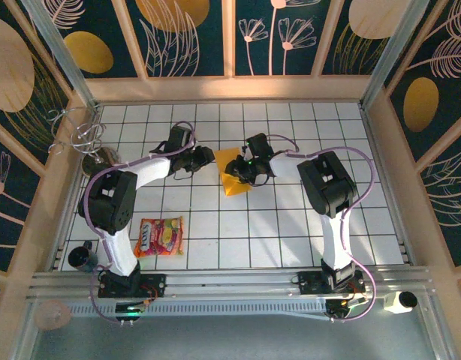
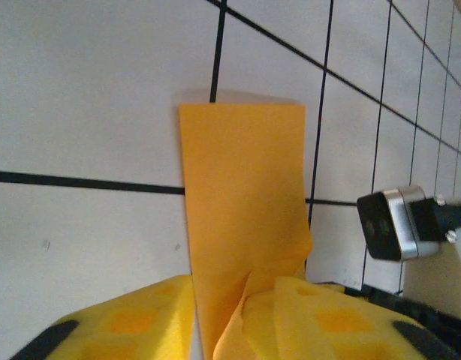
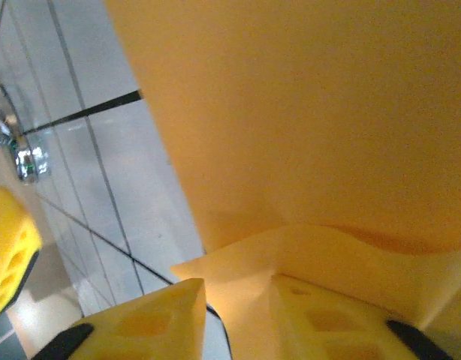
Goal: Fold a paper plane with a square sheet of paper (pick it up from the middle)
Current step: Fold the triangle a second time at the center of the table.
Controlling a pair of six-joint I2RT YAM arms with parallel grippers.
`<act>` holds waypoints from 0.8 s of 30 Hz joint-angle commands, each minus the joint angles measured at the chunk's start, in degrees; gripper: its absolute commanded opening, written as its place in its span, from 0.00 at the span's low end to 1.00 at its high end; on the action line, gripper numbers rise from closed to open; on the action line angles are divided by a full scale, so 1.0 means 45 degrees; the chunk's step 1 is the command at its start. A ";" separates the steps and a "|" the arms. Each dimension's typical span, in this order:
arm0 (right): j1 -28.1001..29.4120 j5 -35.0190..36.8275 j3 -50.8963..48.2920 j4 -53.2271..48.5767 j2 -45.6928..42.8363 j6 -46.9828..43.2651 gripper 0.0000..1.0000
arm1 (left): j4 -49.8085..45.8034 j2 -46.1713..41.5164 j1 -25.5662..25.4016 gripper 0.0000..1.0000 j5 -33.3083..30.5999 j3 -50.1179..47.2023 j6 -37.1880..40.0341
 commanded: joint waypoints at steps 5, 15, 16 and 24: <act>0.0051 0.0867 -0.0140 -0.1238 0.0641 -0.0393 0.04 | 0.0375 -0.0124 -0.0819 0.17 0.0383 -0.0162 -0.0065; 0.0063 0.0898 -0.0038 -0.1360 0.0736 -0.0336 0.00 | -0.0456 0.1046 -0.1590 0.04 -0.0080 0.0744 0.0295; 0.0048 0.0897 -0.0061 -0.1342 0.0734 -0.0314 0.00 | -0.0595 0.1177 -0.1609 0.03 -0.0057 0.0860 0.0363; 0.0062 0.0761 -0.0163 -0.1076 0.0680 -0.0129 0.00 | -0.1395 0.1821 -0.1708 0.00 -0.0598 0.1340 0.0633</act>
